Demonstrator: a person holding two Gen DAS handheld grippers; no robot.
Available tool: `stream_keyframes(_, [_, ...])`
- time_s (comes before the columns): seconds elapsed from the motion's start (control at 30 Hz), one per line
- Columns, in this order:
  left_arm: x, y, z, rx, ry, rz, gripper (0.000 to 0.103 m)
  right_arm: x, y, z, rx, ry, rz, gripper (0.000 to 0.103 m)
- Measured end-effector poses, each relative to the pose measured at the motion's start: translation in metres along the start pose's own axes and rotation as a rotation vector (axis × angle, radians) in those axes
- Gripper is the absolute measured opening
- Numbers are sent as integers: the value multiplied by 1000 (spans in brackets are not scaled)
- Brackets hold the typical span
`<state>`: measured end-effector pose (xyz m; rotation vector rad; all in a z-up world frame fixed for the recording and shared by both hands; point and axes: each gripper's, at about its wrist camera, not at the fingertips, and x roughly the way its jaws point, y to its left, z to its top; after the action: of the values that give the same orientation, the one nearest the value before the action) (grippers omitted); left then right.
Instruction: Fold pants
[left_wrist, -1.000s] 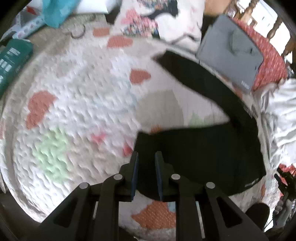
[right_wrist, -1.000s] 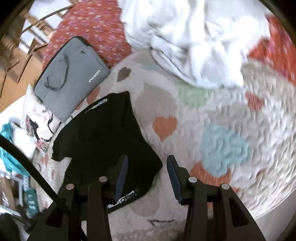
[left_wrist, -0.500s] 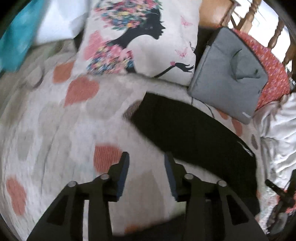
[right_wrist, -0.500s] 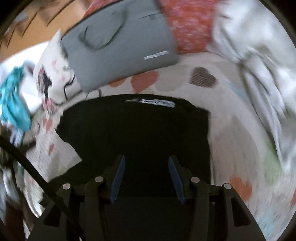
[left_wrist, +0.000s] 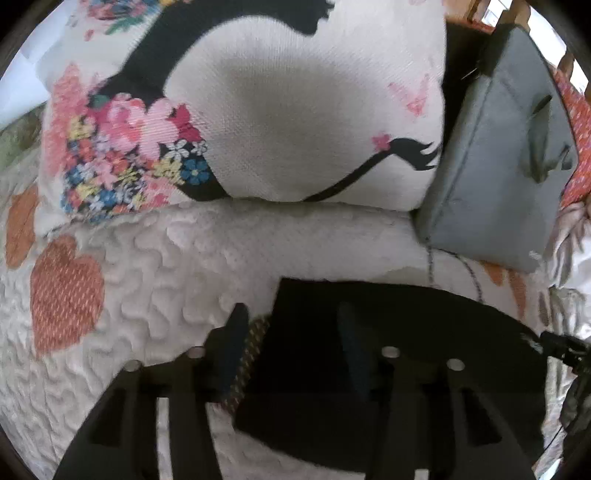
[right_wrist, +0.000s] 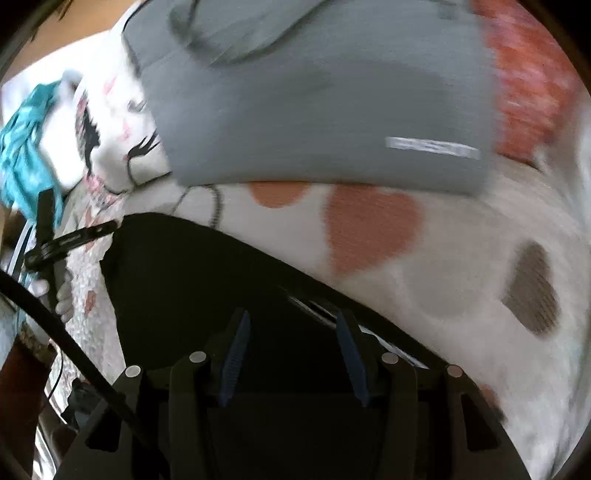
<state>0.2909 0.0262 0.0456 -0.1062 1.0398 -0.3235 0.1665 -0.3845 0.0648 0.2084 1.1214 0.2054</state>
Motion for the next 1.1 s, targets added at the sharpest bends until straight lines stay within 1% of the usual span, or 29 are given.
stream_keyframes(0.07, [11, -1, 3, 16, 22, -17, 59, 23, 8, 13, -25, 26, -10, 53])
stream_keyframes(0.1, [15, -3, 4, 17, 28, -2, 61, 31, 10, 17, -31, 34, -18, 53])
stream_keyframes(0.17, [20, -11, 7, 54, 24, -9, 77, 45, 14, 23, -61, 43, -44, 53])
stream_keyframes(0.2, [23, -16, 8, 77, 30, -14, 80, 51, 15, 24, -74, 45, -53, 55])
stream_keyframes(0.23, [27, -23, 9, 110, 37, 0, 80, 54, 17, 25, -82, 41, -54, 60])
stream_keyframes(0.27, [30, -28, 8, 132, 39, 18, 80, 55, 19, 27, -92, 39, -52, 61])
stream_keyframes(0.3, [32, -33, 8, 151, 41, 39, 78, 57, 23, 28, -107, 40, -62, 61])
stream_keyframes(0.33, [33, -36, 7, 161, 42, 60, 71, 59, 27, 30, -117, 43, -72, 61])
stream_keyframes(0.37, [32, -40, 6, 176, 32, 90, 42, 61, 30, 31, -125, 47, -77, 59])
stream_keyframes(0.4, [29, -42, 4, 185, 27, 91, 13, 63, 37, 31, -148, 50, -96, 43])
stream_keyframes(0.43, [26, -41, 3, 169, 39, 42, 13, 65, 43, 30, -176, 52, -123, 27])
stream_keyframes(0.47, [23, -41, 1, 150, 42, 9, 13, 65, 48, 28, -192, 54, -131, 22])
stream_keyframes(0.5, [18, -43, -1, 159, 37, 7, 13, 64, 52, 26, -200, 55, -134, 11])
stream_keyframes(0.53, [12, -47, -5, 179, 24, 21, 13, 61, 56, 25, -201, 56, -125, 10])
stream_keyframes(0.6, [-3, -50, -10, 187, 5, 18, 13, 49, 60, 22, -188, 28, -131, 10])
stream_keyframes(0.7, [-38, -46, -21, 161, -49, -6, 12, 25, 67, 17, -165, -15, -119, 10])
stream_keyframes(0.77, [-66, -44, -30, 139, -92, -19, 12, 1, 75, 7, -166, -43, -120, 10])
stream_keyframes(0.83, [-89, -42, -39, 126, -126, -33, 13, -14, 88, -3, -176, -56, -118, 9])
stream_keyframes(0.93, [-123, -49, -59, 109, -167, -49, 13, -42, 105, -28, -205, -71, -120, 9])
stream_keyframes(0.97, [-132, -54, -60, 107, -181, -50, 12, -51, 111, -39, -216, -73, -123, 9])
stream_keyframes(1.03, [-156, -52, -76, 100, -199, -55, 13, -62, 123, -61, -232, -74, -129, 9])
stream_keyframes(1.07, [-171, -52, -91, 95, -211, -61, 13, -65, 127, -70, -238, -72, -131, 9])
stream_keyframes(1.1, [-173, -54, -97, 89, -219, -65, 13, -67, 130, -78, -242, -71, -133, 9])
